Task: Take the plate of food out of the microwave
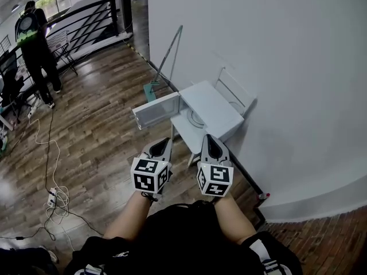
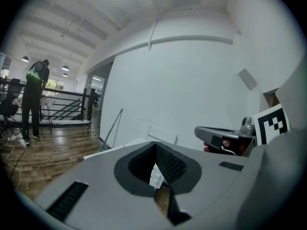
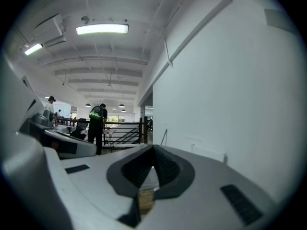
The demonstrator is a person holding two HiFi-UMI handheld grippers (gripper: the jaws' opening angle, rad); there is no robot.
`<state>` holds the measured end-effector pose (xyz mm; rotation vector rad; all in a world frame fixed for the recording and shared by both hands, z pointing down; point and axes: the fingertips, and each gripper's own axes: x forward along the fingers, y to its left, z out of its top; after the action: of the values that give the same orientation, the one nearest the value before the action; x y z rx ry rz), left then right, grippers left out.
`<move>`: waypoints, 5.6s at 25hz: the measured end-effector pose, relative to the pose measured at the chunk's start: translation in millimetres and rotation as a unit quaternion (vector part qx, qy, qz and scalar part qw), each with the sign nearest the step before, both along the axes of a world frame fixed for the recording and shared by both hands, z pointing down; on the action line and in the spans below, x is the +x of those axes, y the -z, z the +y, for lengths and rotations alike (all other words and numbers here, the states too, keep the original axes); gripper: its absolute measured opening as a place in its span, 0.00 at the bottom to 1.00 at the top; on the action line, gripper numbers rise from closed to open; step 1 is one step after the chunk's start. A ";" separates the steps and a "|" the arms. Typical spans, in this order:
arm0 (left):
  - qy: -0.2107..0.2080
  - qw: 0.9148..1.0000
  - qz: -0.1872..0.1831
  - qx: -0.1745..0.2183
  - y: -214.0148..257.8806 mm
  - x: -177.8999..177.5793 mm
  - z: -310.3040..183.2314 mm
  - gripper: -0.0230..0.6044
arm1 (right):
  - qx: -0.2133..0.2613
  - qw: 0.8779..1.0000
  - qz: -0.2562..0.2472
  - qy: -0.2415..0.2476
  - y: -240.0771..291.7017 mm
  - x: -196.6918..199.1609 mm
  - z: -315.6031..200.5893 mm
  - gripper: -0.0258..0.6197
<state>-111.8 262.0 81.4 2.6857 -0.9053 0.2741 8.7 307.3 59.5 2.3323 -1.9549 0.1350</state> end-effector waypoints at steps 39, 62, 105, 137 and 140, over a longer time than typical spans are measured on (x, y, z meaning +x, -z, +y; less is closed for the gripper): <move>0.049 0.998 -0.026 -0.025 -34.4 181.5 -240.4 0.03 | -0.021 0.997 -0.014 0.077 -32.3 190.0 -266.2 0.06; 0.074 0.988 -0.009 -0.137 -108.4 173.8 -285.4 0.03 | -0.090 0.987 -0.028 0.132 -90.3 165.2 -317.6 0.06; 0.071 0.918 0.022 -0.390 -580.7 334.5 -325.6 0.81 | -0.376 0.914 -0.026 0.149 -445.6 122.8 -226.8 0.06; 0.066 0.785 0.253 -0.562 -578.4 294.9 -289.5 0.05 | -0.382 0.914 -0.023 0.135 -444.3 124.8 -230.9 0.06; 0.078 0.769 0.290 -0.565 -575.5 283.5 -288.0 0.05 | -0.377 0.916 -0.022 0.136 -443.5 126.1 -233.4 0.06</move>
<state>171.7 -26.0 656.9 1.4000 -0.4783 -0.0688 134.7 73.9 503.0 1.5579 -1.7725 0.7679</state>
